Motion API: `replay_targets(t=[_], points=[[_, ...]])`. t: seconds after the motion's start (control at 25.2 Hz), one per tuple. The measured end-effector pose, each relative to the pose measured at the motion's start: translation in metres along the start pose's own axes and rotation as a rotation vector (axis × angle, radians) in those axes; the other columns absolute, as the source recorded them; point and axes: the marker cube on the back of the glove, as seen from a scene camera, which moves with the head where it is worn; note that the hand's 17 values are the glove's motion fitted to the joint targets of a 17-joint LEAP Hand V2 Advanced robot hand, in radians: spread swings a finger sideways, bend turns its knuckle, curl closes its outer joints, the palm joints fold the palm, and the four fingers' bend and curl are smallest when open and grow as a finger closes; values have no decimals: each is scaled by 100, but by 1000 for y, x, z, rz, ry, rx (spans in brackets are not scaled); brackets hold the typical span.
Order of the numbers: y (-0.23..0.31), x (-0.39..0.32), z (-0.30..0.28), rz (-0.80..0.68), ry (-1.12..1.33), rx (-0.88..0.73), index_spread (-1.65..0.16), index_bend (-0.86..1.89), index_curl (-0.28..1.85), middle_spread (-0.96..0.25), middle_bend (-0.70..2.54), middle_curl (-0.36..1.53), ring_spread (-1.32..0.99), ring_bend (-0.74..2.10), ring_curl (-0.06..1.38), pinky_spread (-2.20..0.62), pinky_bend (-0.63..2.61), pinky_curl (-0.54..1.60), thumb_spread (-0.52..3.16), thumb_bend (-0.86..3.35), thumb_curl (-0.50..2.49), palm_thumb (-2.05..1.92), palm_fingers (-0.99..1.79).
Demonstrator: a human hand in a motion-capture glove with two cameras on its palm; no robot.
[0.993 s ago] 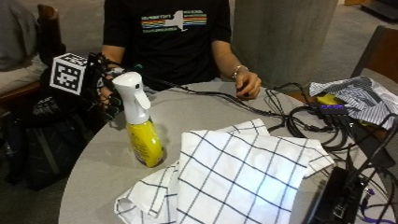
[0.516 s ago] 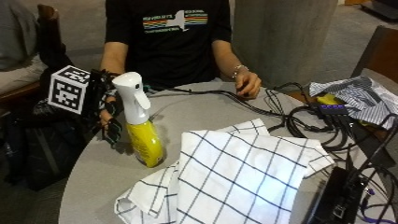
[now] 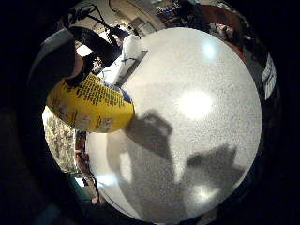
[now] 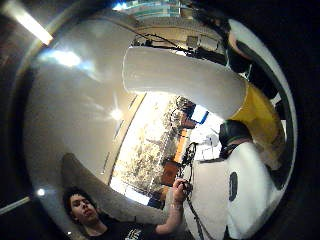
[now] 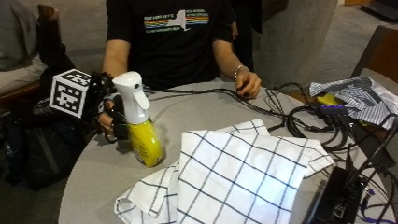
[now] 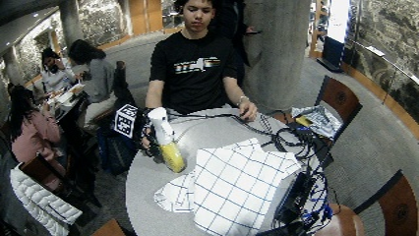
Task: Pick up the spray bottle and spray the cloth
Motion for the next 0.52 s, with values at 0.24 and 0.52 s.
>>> replay_targets(t=[0.24,0.52], points=[[2,0,-8,-19,-24,74,-24,23,23,-8,31,43,-8,57,40,-14,53,38,73,8,48,107,119],[5,0,-9,-21,-45,75,-22,30,32,-10,35,48,-14,63,46,-25,53,41,50,8,55,117,126]])
